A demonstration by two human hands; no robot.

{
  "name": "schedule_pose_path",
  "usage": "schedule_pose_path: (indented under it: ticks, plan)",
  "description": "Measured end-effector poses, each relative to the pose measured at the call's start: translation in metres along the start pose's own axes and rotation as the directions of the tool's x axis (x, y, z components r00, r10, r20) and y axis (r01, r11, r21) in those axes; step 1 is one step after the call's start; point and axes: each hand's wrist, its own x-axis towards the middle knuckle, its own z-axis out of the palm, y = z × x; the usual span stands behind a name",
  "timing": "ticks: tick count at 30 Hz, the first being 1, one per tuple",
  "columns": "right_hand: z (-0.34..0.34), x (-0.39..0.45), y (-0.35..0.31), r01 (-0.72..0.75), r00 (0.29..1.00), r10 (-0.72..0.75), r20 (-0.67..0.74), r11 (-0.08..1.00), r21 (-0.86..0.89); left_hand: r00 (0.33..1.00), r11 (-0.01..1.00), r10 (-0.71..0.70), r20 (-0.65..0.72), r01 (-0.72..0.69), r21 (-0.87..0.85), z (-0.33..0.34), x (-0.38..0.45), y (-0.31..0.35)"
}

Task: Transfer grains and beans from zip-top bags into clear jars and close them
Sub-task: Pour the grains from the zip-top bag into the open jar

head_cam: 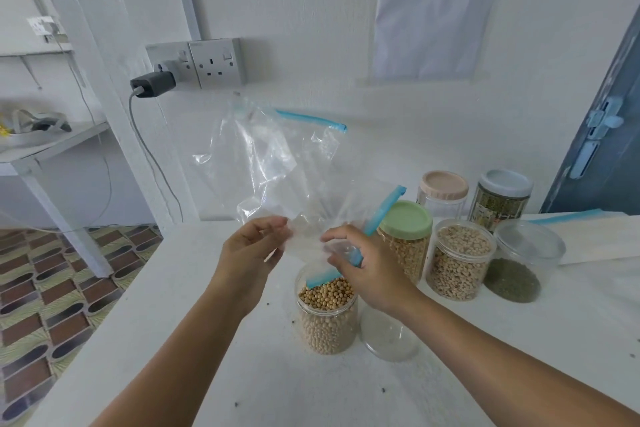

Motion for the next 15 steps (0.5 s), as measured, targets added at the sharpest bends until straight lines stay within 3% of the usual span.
schedule_pose_path:
  ticks: [6,9,15]
  plan:
    - [-0.001,-0.006,0.002,0.008,0.996,0.007,0.093,0.987,-0.161,0.989,0.98,0.143,-0.03,-0.137,0.142,-0.002,0.002,-0.004]
    - [-0.004,-0.007,-0.001,-0.008,0.993,0.027,0.114,0.987,-0.163,0.974,0.952,0.226,-0.017,-0.217,0.218,-0.002,0.001,0.0]
    - [-0.006,-0.007,0.002,-0.013,0.995,0.024,0.092,0.992,-0.123,0.956,0.935,0.294,-0.015,-0.284,0.211,-0.002,0.0,0.008]
